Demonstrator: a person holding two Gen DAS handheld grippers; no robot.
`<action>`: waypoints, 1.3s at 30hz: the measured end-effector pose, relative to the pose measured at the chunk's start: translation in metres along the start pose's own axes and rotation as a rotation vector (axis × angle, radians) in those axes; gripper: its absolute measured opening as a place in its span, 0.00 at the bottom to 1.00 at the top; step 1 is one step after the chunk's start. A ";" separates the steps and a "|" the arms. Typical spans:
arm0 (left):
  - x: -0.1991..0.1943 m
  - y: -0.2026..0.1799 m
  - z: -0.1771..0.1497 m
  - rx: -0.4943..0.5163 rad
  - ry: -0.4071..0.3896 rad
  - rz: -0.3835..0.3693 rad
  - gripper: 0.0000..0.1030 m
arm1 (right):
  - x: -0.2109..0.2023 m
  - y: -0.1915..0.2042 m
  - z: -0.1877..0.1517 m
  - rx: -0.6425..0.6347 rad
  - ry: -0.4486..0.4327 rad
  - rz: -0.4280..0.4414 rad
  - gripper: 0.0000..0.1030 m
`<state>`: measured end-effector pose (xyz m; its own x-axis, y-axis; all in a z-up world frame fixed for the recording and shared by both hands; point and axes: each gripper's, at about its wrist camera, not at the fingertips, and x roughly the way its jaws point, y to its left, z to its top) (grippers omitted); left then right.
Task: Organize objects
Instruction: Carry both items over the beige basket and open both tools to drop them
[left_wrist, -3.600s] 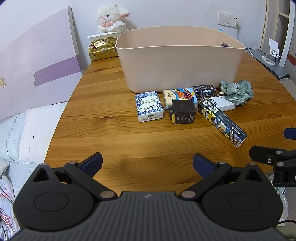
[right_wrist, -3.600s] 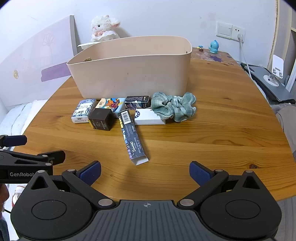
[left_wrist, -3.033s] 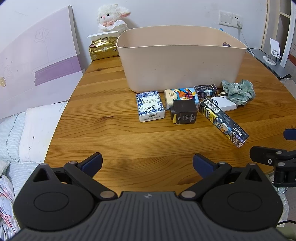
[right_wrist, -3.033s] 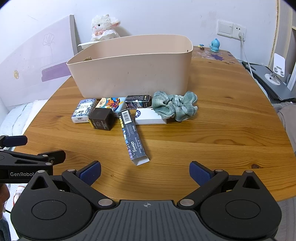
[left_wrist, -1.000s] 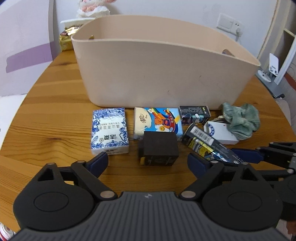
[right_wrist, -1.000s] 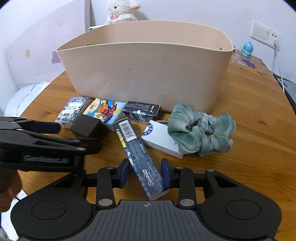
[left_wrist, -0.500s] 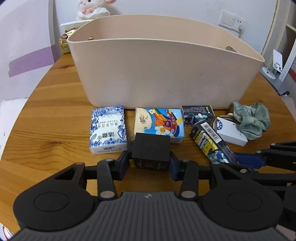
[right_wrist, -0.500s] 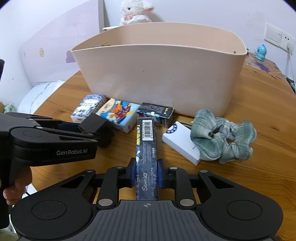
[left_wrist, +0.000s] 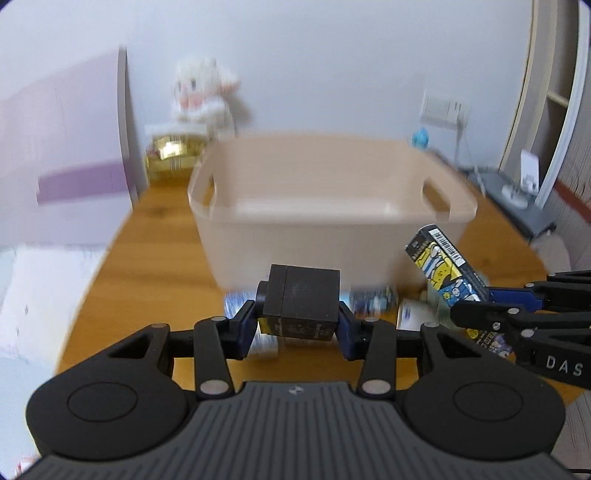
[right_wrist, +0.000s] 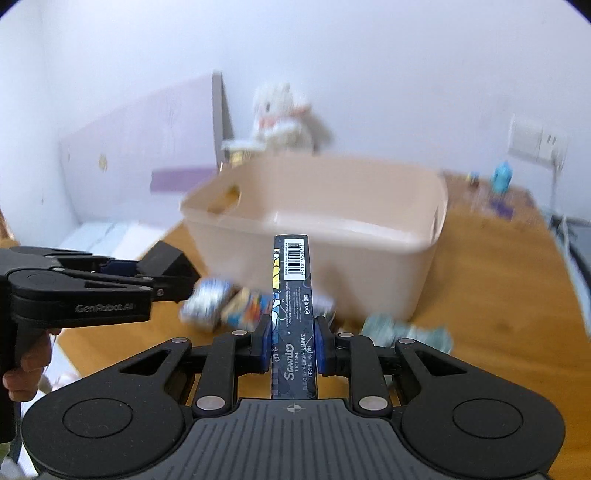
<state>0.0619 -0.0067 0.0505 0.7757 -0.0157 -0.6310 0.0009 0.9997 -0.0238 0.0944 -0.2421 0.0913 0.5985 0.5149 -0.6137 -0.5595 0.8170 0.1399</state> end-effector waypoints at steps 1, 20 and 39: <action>-0.004 0.000 0.007 0.006 -0.024 0.004 0.45 | -0.004 -0.002 0.007 0.001 -0.023 -0.010 0.21; 0.110 -0.019 0.095 0.054 0.052 0.092 0.45 | 0.111 -0.050 0.107 0.092 0.102 -0.183 0.21; 0.083 -0.006 0.090 0.054 0.014 0.100 0.89 | 0.072 -0.047 0.099 0.138 0.042 -0.182 1.00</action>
<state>0.1830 -0.0124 0.0685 0.7649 0.0846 -0.6386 -0.0420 0.9958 0.0816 0.2203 -0.2177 0.1170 0.6561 0.3471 -0.6702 -0.3591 0.9246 0.1273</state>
